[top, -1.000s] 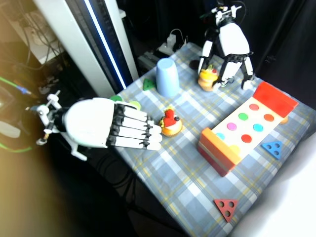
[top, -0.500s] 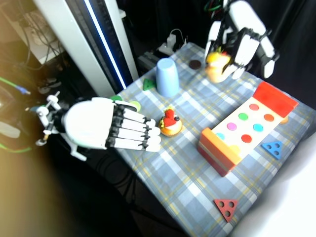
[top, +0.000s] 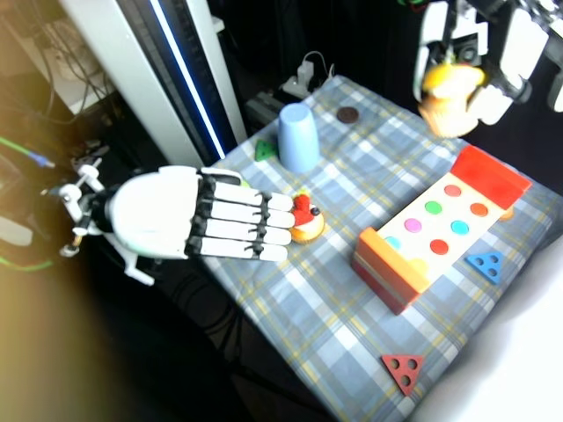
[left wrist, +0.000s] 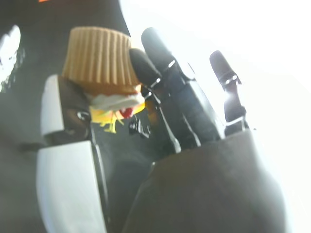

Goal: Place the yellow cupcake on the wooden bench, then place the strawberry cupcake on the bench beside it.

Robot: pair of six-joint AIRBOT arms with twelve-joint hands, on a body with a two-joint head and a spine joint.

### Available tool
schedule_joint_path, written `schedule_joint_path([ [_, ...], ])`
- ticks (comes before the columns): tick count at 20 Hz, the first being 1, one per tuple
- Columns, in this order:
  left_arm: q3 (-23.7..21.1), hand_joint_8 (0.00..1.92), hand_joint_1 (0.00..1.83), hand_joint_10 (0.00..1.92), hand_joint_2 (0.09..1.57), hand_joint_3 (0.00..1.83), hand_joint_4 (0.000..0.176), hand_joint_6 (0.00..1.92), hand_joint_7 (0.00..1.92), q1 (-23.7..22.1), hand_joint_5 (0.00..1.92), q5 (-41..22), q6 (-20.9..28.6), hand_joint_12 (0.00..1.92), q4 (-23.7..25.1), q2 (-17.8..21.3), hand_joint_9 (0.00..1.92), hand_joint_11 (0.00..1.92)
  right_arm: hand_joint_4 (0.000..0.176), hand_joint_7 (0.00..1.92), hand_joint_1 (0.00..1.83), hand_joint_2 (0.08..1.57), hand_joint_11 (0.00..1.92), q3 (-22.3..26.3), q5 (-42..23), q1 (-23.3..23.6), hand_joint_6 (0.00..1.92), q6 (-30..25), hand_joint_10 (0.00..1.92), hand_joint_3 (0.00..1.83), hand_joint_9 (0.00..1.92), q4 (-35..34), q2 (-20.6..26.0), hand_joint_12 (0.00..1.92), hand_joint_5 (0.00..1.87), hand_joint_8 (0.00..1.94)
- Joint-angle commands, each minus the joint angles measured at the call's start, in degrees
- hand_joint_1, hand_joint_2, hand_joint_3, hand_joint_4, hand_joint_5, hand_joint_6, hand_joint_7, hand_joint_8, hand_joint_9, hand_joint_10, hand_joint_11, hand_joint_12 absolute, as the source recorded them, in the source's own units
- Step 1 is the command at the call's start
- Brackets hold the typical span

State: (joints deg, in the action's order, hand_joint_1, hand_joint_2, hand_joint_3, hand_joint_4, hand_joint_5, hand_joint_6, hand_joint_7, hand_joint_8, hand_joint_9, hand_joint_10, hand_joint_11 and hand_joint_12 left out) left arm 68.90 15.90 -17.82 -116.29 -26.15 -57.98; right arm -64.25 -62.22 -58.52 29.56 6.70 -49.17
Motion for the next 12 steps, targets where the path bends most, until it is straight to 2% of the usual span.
schedule_joint_path([
  [1, 1.12, 0.6, 1.28, 0.06, 1.03, 0.0, 0.0, 0.66, 1.29, -0.8, 1.08, -4.11, -0.97, 0.89, -1.56, -1.02, 1.15, 0.07, 0.016, 0.33, 0.48, 1.16, 0.31, -0.06, -6.68, 0.34, 0.01, -0.37, 0.01, 0.0, 0.34, -1.64, -0.29, 0.01, 0.44, 0.0],
  [2, 2.41, 0.67, 1.28, 0.03, 1.05, 0.0, 0.0, 0.72, 1.25, -0.94, 1.04, -3.17, -3.99, 0.85, -4.36, -2.4, 1.12, 0.05, 0.016, 0.34, 0.49, 1.16, 0.32, -0.09, -6.67, 0.34, 0.0, -0.37, 0.01, 0.0, 0.35, -1.64, -0.35, 0.01, 0.44, 0.01],
  [3, 4.03, 0.76, 1.26, 0.01, 1.07, 0.0, 0.0, 0.86, 1.19, -1.28, 0.96, -1.77, -9.74, 0.85, -8.7, -3.96, 1.08, 0.01, 0.012, 0.36, 0.47, 1.17, 0.33, -0.17, -6.66, 0.34, 0.01, -0.38, 0.01, 0.0, 0.36, -1.64, -0.47, 0.01, 0.45, 0.01],
  [4, 5.46, 0.76, 1.26, 0.01, 1.07, 0.0, 0.0, 0.86, 1.19, -1.52, 0.96, -0.56, -14.92, 0.85, -13.12, -5.35, 1.08, 0.01, 0.012, 0.36, 0.47, 1.17, 0.33, -0.24, -6.66, 0.34, 0.01, -0.4, 0.01, 0.0, 0.36, -1.63, -0.56, 0.01, 0.45, 0.01],
  [5, 7.14, 0.9, 1.25, 0.01, 1.1, 0.0, 0.0, 0.92, 1.12, -1.58, 0.92, 0.49, -21.18, 0.77, -18.05, -7.03, 1.03, 0.0, 0.009, 0.37, 0.45, 1.18, 0.34, -0.36, -6.65, 0.34, 0.0, -0.46, 0.01, 0.0, 0.37, -1.63, -0.72, 0.02, 0.45, 0.01],
  [6, 8.66, 0.92, 1.24, 0.01, 1.11, 0.0, 0.0, 0.94, 1.11, -1.48, 0.92, 1.13, -26.03, 0.7, -22.49, -8.28, 1.01, 0.0, 0.009, 0.37, 0.45, 1.18, 0.33, -0.5, -6.65, 0.34, 0.0, -0.59, 0.01, 0.0, 0.37, -1.59, -0.9, 0.01, 0.45, 0.01],
  [8, 11.33, 0.95, 1.23, 0.01, 1.12, 0.0, 0.0, 0.97, 1.08, -1.17, 0.9, 2.12, -33.74, 0.59, -30.13, -10.37, 0.98, 0.03, 0.015, 0.38, 0.45, 1.19, 0.29, -0.76, -6.61, 0.34, 0.0, -1.13, 0.01, 0.0, 0.38, -1.34, -1.11, 0.0, 0.46, 0.01],
  [9, 12.47, 0.92, 1.24, 0.01, 1.1, 0.0, 0.0, 0.92, 1.1, -0.96, 0.93, 2.72, -36.23, 0.57, -32.62, -11.07, 0.99, 0.07, 0.011, 0.39, 0.46, 1.19, 0.29, -0.86, -6.56, 0.33, 0.0, -1.28, 0.01, 0.01, 0.38, -1.18, -1.16, 0.0, 0.46, 0.01],
  [10, 13.41, 0.96, 1.23, 0.01, 1.12, 0.0, 0.0, 0.97, 1.07, -0.63, 0.91, 3.36, -37.93, 0.58, -34.97, -11.53, 0.96, 0.07, 0.005, 0.39, 0.49, 1.2, 0.29, -0.94, -6.45, 0.33, 0.0, -1.3, 0.01, 0.01, 0.38, -1.06, -1.17, 0.0, 0.46, 0.01],
  [11, 13.65, 0.98, 1.23, 0.01, 1.12, 0.0, 0.0, 1.0, 1.06, -0.41, 0.89, 3.5, -38.26, 0.59, -35.48, -11.64, 0.96, 0.08, 0.013, 0.39, 0.48, 1.2, 0.29, -0.97, -6.45, 0.33, 0.0, -1.3, 0.01, 0.0, 0.38, -1.06, -1.17, 0.0, 0.46, 0.01],
  [12, 13.95, 1.0, 1.24, 0.01, 1.11, 0.0, 0.0, 0.9, 1.07, 0.13, 0.92, 3.6, -39.22, 0.58, -36.83, -11.8, 0.98, 0.1, 0.008, 0.38, 0.49, 1.2, 0.29, -0.98, -6.45, 0.33, 0.0, -1.38, 0.0, 0.0, 0.37, -1.06, -1.17, 0.01, 0.46, 0.0],
])
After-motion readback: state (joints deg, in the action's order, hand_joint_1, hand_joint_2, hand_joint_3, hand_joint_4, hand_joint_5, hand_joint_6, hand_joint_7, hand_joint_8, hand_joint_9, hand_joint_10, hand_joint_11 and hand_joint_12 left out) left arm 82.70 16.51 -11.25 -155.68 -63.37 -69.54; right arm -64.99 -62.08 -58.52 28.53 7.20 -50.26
